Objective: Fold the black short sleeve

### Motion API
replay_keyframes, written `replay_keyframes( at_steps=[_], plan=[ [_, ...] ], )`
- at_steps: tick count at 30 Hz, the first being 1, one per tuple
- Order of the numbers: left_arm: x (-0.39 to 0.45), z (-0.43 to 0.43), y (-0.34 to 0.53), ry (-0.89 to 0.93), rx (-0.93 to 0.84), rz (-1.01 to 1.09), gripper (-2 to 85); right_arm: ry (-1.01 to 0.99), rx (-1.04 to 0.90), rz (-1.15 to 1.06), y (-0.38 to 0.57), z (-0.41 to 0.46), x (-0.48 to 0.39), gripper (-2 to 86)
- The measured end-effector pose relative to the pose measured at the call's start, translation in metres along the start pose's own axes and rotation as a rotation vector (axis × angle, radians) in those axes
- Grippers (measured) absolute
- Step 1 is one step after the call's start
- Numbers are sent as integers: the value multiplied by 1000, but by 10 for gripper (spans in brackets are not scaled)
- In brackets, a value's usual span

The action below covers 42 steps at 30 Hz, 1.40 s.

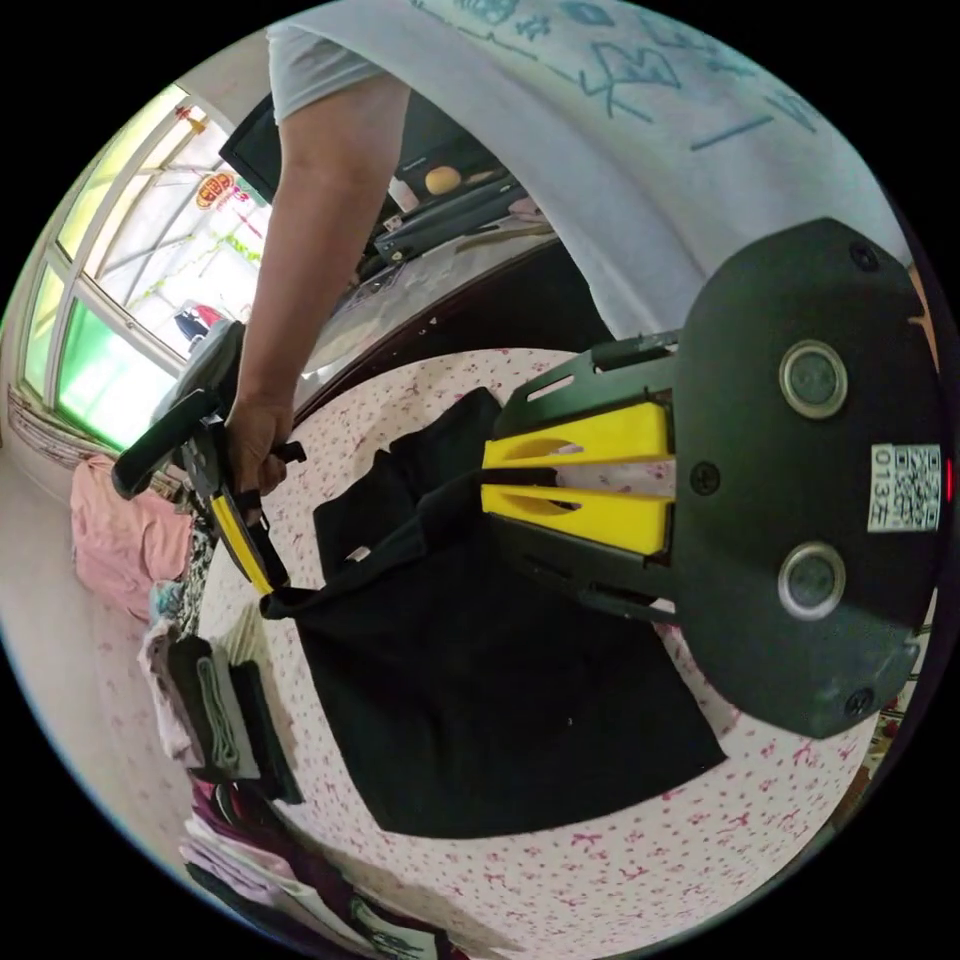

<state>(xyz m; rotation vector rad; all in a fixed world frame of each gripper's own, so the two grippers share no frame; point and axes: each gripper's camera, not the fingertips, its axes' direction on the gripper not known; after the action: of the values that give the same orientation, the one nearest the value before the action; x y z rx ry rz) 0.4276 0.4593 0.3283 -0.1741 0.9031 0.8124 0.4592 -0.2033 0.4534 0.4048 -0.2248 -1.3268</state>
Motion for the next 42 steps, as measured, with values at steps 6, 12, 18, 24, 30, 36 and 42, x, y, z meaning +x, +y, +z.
replay_keyframes(
  at_steps=[6,12,18,24,30,36,42],
  plan=[
    [37,67,-13,-51,-65,21,15,-22,37,22,47,-24,26,10],
    [68,120,-23,-112,-95,79,25,-40,57,40,83,-51,50,20],
    [101,168,-26,-120,-132,176,63,-42,-12,242,125,-88,88,62],
    [119,169,-21,-114,-39,136,98,-183,150,525,174,-144,103,79],
    [95,222,-44,-169,-163,61,93,-217,31,538,170,-123,88,80],
    [90,220,-56,-111,-139,76,15,-119,44,486,177,-159,75,39],
    [91,250,-58,-109,-150,108,16,-36,53,527,200,-184,63,37]
  ],
)
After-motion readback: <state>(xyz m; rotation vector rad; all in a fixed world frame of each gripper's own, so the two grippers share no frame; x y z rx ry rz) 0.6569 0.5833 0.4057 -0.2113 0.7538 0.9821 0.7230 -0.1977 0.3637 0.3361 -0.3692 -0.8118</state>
